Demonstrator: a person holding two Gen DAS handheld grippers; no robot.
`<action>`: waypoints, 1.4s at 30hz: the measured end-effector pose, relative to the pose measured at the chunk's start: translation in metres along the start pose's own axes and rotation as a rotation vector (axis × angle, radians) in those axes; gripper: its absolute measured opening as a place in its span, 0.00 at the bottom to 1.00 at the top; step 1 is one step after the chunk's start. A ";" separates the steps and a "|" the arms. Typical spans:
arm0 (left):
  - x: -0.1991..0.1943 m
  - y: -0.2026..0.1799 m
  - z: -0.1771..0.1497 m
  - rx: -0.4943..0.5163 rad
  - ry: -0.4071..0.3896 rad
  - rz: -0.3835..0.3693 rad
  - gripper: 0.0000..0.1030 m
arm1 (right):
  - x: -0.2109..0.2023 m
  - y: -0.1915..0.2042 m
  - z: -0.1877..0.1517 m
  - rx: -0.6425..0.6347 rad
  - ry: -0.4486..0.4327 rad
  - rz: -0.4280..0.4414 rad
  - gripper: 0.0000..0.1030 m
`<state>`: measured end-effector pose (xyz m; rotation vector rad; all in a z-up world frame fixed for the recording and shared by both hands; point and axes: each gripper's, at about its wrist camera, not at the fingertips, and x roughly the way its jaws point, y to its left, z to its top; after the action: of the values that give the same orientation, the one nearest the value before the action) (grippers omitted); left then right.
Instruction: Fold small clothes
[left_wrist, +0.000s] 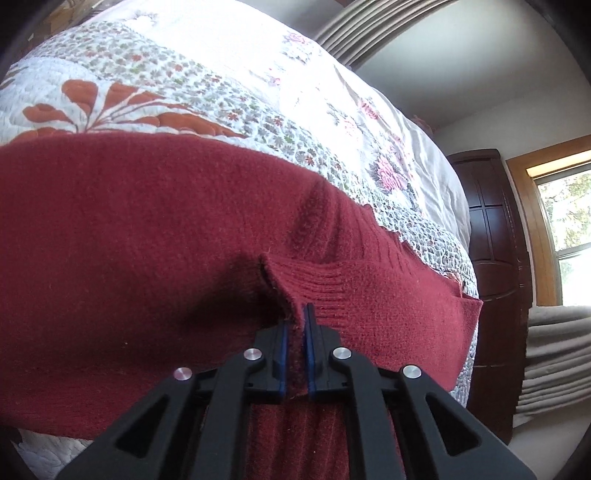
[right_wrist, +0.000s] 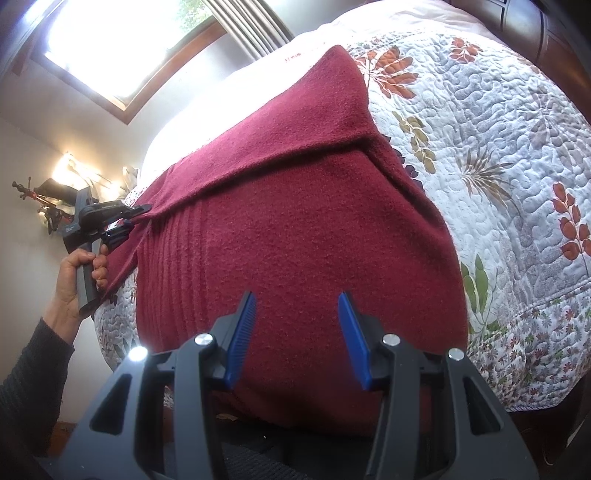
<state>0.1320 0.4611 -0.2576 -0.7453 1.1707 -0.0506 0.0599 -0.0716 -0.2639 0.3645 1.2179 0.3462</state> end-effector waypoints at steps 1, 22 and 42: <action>-0.004 -0.001 0.000 -0.006 -0.007 0.003 0.20 | -0.001 0.001 0.000 -0.004 -0.002 0.000 0.46; -0.089 0.063 -0.047 -0.208 -0.254 -0.161 0.75 | -0.003 0.028 0.009 -0.083 0.009 0.022 0.51; -0.238 0.350 -0.128 -0.878 -0.696 -0.147 0.86 | 0.012 0.086 0.014 -0.228 0.054 0.053 0.54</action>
<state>-0.1925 0.7613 -0.2808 -1.4692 0.4216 0.5938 0.0716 0.0090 -0.2317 0.1913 1.2086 0.5386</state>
